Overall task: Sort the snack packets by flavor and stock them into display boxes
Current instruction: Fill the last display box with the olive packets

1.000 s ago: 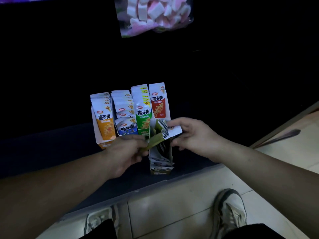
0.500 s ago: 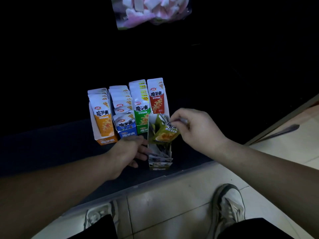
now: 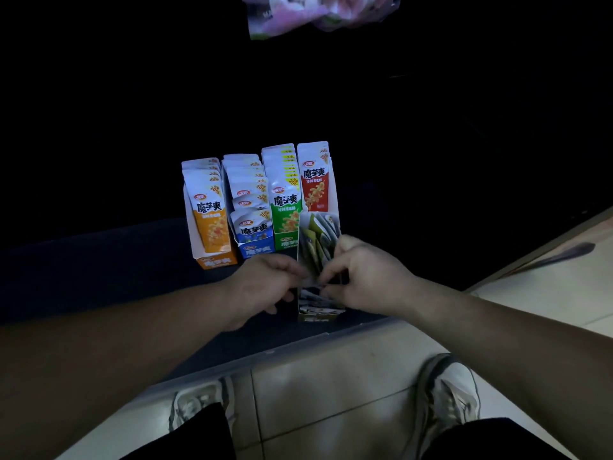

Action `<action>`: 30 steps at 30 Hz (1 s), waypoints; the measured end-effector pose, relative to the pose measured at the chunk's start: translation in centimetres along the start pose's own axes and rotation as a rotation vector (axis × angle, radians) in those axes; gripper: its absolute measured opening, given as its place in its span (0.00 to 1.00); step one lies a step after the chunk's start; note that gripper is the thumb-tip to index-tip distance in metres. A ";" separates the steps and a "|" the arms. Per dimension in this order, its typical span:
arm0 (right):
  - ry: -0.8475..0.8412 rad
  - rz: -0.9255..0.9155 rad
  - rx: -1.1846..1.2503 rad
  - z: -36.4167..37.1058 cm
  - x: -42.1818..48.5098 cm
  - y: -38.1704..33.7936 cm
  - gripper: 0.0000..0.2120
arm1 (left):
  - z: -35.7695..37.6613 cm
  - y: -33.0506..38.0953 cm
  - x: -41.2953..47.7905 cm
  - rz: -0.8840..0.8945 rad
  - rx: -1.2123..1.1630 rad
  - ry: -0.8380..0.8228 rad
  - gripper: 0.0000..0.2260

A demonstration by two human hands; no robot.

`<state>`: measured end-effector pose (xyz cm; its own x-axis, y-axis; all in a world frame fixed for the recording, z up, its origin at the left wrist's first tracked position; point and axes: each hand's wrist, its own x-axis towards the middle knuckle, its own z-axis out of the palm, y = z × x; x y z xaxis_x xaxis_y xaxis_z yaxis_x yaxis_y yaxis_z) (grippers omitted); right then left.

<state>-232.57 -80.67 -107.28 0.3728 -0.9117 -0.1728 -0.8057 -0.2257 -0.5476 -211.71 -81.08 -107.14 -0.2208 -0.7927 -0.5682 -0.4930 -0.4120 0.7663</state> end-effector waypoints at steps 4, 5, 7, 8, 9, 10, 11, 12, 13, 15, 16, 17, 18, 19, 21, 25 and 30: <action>0.003 0.052 0.218 -0.2 -0.4 1.5 0.06 | -0.2 0.3 0.5 -0.062 0.028 -0.069 0.13; 0.101 0.066 0.257 -0.2 -0.3 1.9 0.04 | -0.3 0.6 0.7 -0.080 0.037 -0.086 0.12; 0.265 0.093 0.249 -0.2 0.2 2.5 0.03 | -0.5 0.8 1.2 -0.083 0.125 -0.117 0.09; 0.287 0.107 0.226 -0.1 0.4 2.5 0.02 | -0.5 0.7 1.5 -0.062 0.207 -0.131 0.08; 0.287 0.118 0.215 0.0 0.7 2.6 0.02 | -0.4 0.6 1.7 -0.020 0.291 -0.122 0.06; 0.274 0.132 0.225 0.2 0.9 2.7 0.03 | -0.3 0.5 2.1 0.041 0.362 -0.073 0.05; 0.264 0.150 0.262 0.4 1.0 2.9 0.04 | -0.3 0.4 2.6 0.115 0.398 -0.001 0.04; 0.255 0.160 0.311 0.6 1.1 3.1 0.05 | -0.4 0.6 3.0 0.192 0.416 0.056 0.06; 0.256 0.160 0.348 0.8 1.2 3.2 0.06 | -0.5 0.8 3.4 0.263 0.452 0.075 0.12; 0.269 0.159 0.374 0.8 1.4 3.3 0.06 | -0.8 1.7 4.0 0.377 0.592 0.014 0.24; 0.271 0.164 0.370 0.6 1.5 3.3 0.06 | -0.9 2.1 4.1 0.421 0.650 -0.025 0.28; 0.267 0.173 0.370 0.3 1.6 3.3 0.09 | -0.9 2.5 4.0 0.464 0.689 -0.052 0.30; 0.253 0.193 0.378 -0.1 1.6 3.4 0.13 | -0.9 2.6 3.9 0.502 0.723 -0.072 0.30; 0.231 0.207 0.387 -0.3 1.7 3.6 0.17 | -0.8 2.7 3.8 0.541 0.752 -0.088 0.30; 0.155 0.210 0.393 -0.5 1.8 4.1 0.25 | -0.8 2.9 3.5 0.581 0.781 -0.112 0.30; 0.037 0.186 0.416 -0.2 1.7 4.0 0.35 | -0.7 3.5 2.7 0.323 0.841 -0.189 0.33; 0.184 0.209 0.178 0.1 2.4 3.1 0.17 | 0.1 2.6 2.3 0.128 0.736 -0.325 0.32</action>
<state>-234.11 -83.53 -109.46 0.1052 -0.9824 -0.1545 -0.7570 0.0216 -0.6531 -213.56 -83.90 -106.48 -0.4908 -0.5969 -0.6348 -0.8491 0.1641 0.5021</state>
